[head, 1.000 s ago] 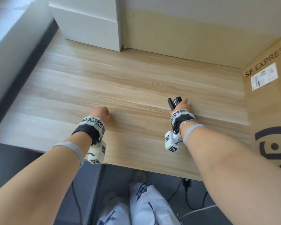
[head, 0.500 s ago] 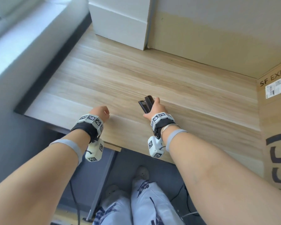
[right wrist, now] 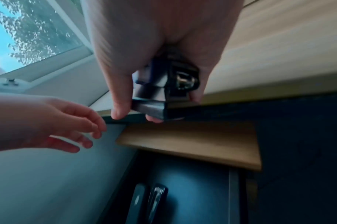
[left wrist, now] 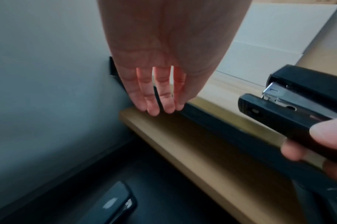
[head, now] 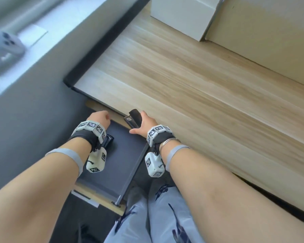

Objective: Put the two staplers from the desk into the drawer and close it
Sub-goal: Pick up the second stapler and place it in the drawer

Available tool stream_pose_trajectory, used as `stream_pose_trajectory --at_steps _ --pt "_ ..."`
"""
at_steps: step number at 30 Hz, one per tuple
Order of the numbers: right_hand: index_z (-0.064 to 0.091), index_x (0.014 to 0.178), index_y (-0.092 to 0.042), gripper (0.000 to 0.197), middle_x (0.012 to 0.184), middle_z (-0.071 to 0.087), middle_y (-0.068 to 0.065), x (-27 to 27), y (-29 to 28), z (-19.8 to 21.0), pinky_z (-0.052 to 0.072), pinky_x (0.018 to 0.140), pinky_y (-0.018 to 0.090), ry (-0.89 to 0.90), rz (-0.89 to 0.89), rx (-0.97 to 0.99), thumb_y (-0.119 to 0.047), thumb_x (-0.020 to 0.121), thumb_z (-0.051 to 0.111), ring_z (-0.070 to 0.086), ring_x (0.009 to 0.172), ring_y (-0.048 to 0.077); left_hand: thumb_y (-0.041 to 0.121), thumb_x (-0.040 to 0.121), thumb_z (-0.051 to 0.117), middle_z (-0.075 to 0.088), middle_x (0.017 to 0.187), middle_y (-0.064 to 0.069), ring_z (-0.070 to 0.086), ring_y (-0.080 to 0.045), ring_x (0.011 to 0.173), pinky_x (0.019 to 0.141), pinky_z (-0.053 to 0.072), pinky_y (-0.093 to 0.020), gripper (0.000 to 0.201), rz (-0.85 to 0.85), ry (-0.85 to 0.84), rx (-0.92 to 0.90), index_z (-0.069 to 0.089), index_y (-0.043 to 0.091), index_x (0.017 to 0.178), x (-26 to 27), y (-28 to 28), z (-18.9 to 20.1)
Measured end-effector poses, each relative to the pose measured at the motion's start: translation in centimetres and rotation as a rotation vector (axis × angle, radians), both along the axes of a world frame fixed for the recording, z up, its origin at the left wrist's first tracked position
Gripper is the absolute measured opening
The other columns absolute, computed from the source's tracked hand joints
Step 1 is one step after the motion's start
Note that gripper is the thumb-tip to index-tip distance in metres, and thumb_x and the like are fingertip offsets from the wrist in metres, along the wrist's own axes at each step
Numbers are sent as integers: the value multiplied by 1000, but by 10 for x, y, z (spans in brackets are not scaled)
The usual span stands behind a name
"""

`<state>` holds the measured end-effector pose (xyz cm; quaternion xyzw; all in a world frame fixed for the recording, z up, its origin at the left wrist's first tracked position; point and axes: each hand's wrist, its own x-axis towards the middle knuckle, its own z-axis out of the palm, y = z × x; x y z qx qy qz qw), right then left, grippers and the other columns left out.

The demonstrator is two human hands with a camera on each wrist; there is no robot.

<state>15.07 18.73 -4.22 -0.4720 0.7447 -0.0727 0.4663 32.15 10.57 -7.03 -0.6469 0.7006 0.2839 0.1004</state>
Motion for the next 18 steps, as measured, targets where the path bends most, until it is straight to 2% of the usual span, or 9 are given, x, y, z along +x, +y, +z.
stream_pose_trajectory --at_steps 2,4,5,6,9,14,18 --pt "28 143 -14 75 136 54 15 21 5 -14 42 98 35 -29 42 32 -34 84 68 54 123 33 10 87 41 66 118 -15 60 -33 109 92 49 -37 31 20 -17 30 63 12 109 22 7 -9" --pt "36 134 -13 54 123 61 17 39 9 -32 44 87 35 -54 30 81 -36 90 58 60 110 35 9 87 41 66 118 -14 60 -33 110 93 50 -37 31 34 -30 58 63 13 109 40 15 -20" --pt "36 132 -13 50 115 63 17 47 11 -41 44 83 34 -63 12 116 -39 92 53 62 104 35 9 87 41 66 118 -14 60 -33 109 93 50 -37 31 42 -37 70 63 13 109 47 18 -25" --pt "34 134 -14 51 113 62 16 54 12 -50 44 84 35 -70 -15 158 -41 93 48 63 101 34 9 87 41 66 117 -13 60 -33 109 93 50 -37 31 50 -45 84 63 13 108 54 21 -32" --pt "25 142 -14 55 126 59 18 70 16 -77 45 93 39 -70 -117 247 -38 95 41 61 109 36 9 87 41 66 117 -13 60 -32 110 93 49 -37 31 77 -71 122 63 14 108 70 29 -54" --pt "29 135 -6 48 127 58 18 80 13 -115 43 91 35 -22 -222 344 -28 95 44 60 113 34 9 88 39 66 116 -12 61 -32 108 92 49 -37 32 91 -108 163 63 13 109 79 37 -90" --pt "30 135 -4 50 129 58 17 83 8 -142 43 92 35 -18 -274 427 -28 95 46 59 116 33 10 88 40 66 116 -13 61 -33 108 90 49 -37 31 84 -129 192 62 13 109 80 36 -115"
